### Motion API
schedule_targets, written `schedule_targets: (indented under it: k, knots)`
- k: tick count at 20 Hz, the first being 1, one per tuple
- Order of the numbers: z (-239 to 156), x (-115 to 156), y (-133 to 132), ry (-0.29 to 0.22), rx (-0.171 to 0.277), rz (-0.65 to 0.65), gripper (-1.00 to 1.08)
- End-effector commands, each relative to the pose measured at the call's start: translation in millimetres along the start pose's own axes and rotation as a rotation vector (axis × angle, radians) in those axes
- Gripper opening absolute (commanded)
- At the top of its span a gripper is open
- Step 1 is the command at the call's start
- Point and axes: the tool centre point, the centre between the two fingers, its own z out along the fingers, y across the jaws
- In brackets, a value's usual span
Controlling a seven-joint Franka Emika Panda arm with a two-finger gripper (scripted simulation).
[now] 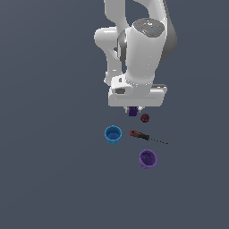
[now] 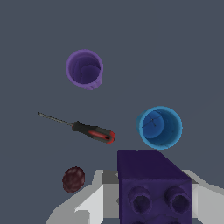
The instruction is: Pick up a designated object from a clutter of objects.
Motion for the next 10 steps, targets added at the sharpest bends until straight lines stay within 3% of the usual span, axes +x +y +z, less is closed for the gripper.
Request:
schedule_targets:
  k: [1, 10]
  knots:
    - [-21, -9, -24, 0.000, -0.001, 0.001, -1.00]
    - [-93, -34, -106, 0.000, 0.000, 0.000, -1.00]
